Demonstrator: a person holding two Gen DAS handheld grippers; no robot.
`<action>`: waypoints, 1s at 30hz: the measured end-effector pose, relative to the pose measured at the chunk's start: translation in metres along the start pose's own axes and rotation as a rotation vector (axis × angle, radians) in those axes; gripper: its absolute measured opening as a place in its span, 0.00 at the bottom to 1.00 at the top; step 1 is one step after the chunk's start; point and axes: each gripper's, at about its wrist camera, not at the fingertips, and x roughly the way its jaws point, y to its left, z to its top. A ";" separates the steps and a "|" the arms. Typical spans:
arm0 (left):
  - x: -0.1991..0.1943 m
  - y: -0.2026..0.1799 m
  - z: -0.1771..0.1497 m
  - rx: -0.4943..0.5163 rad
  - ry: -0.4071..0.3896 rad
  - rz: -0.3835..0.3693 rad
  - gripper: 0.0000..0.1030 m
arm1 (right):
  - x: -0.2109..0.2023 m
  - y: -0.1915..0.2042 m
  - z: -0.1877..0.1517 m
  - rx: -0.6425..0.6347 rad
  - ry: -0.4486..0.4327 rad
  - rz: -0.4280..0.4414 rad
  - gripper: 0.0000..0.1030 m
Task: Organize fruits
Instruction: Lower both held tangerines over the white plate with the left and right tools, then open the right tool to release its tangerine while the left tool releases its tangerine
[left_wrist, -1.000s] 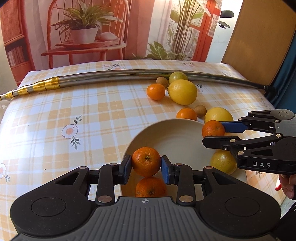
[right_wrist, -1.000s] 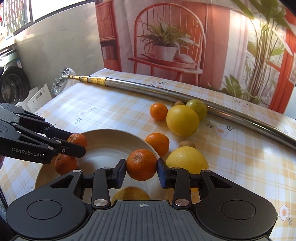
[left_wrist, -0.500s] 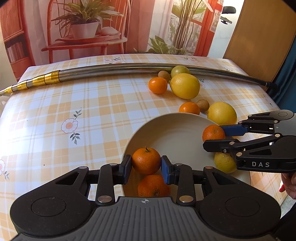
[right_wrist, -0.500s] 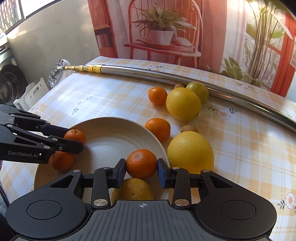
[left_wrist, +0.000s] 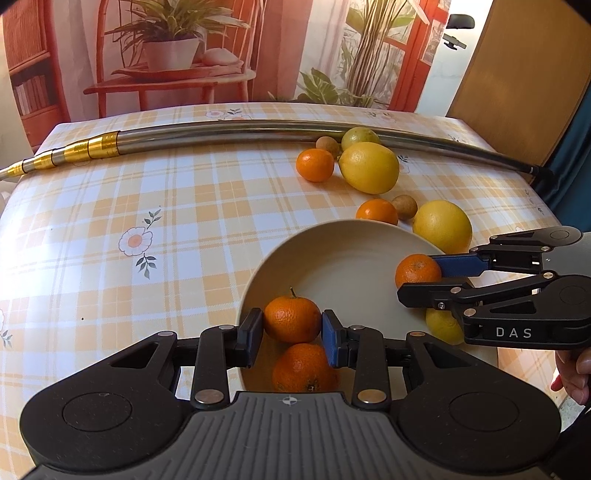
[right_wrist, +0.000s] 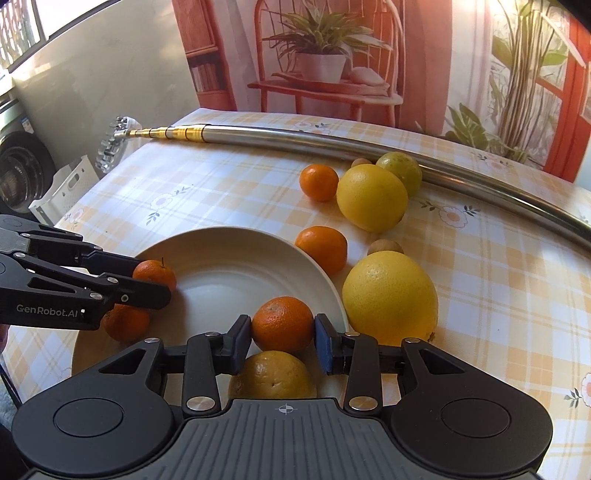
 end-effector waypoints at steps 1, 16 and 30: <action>0.000 0.000 0.000 -0.004 -0.001 -0.001 0.35 | 0.000 -0.001 0.000 0.004 -0.001 0.003 0.33; -0.002 0.004 -0.003 -0.038 -0.007 -0.010 0.35 | -0.009 -0.005 -0.002 0.043 -0.025 0.002 0.39; -0.015 0.014 0.011 -0.086 -0.048 -0.018 0.37 | -0.042 -0.022 0.014 0.087 -0.129 -0.017 0.39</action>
